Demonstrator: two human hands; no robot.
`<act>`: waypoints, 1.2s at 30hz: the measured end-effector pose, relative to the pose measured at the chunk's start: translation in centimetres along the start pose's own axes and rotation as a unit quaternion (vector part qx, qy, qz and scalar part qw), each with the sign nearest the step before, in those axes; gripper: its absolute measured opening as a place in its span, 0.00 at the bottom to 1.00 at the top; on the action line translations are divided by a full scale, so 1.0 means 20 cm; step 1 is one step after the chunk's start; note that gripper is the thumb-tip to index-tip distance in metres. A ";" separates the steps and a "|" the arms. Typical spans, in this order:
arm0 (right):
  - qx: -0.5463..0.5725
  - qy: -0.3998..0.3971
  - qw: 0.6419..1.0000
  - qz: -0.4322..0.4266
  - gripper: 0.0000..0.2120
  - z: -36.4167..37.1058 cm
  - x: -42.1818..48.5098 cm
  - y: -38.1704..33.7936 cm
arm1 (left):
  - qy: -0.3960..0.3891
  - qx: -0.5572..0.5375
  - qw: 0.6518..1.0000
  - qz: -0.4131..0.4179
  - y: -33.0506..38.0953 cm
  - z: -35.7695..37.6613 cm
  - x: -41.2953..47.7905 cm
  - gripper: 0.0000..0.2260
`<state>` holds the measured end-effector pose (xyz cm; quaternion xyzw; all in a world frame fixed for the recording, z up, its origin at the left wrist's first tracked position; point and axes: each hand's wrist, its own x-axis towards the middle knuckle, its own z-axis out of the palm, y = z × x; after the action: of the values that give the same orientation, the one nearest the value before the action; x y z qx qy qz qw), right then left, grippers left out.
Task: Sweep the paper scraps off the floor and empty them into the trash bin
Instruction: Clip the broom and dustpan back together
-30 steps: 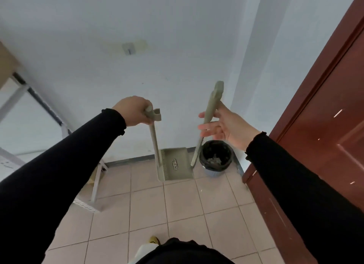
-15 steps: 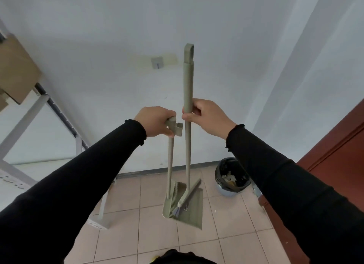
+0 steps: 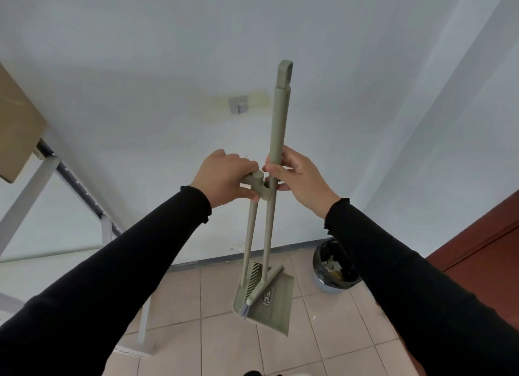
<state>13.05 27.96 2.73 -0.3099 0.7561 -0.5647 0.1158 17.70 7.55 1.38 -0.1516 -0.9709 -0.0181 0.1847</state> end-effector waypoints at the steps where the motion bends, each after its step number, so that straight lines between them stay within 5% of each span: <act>1: 0.008 0.008 1.000 0.000 0.08 -0.01 0.03 0.00 | 0.033 0.018 0.999 -0.002 -0.02 0.01 0.00 0.18; 7: 0.020 0.019 1.000 -0.009 0.11 -0.07 0.23 -0.04 | 0.201 0.012 0.975 -0.097 -0.13 0.12 0.07 0.27; 16: 0.004 0.014 0.999 -0.030 0.10 -0.22 0.48 -0.01 | 0.277 -0.220 0.919 -0.171 -0.17 0.30 0.26 0.27; 21: -0.003 0.004 0.999 -0.037 0.12 -0.28 0.57 0.02 | 0.336 -0.270 0.880 -0.197 -0.16 0.37 0.34 0.51; 26: -0.014 0.006 0.999 -0.047 0.12 -0.30 0.64 0.04 | 0.328 -0.495 0.746 -0.300 -0.08 0.45 0.38 0.61; 29: -0.021 0.016 0.999 -0.046 0.10 -0.28 0.68 0.05 | 0.278 -0.572 0.691 -0.344 -0.03 0.50 0.40 0.40; 31: -0.025 0.028 0.998 -0.045 0.08 -0.26 0.69 0.07 | 0.267 -0.509 0.742 -0.345 0.00 0.52 0.41 0.16; 32: -0.029 0.036 0.998 -0.044 0.08 -0.24 0.70 0.08 | 0.261 -0.476 0.770 -0.336 0.02 0.51 0.40 0.13; 36: -0.053 0.070 0.995 -0.052 0.08 -0.15 0.72 0.08 | 0.178 -0.432 0.827 -0.313 0.00 0.48 0.40 0.22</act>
<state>-0.23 21.98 4.81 -0.3141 0.7739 -0.5496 0.0169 7.28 10.73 -4.72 0.1020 -0.8098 -0.5188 0.2542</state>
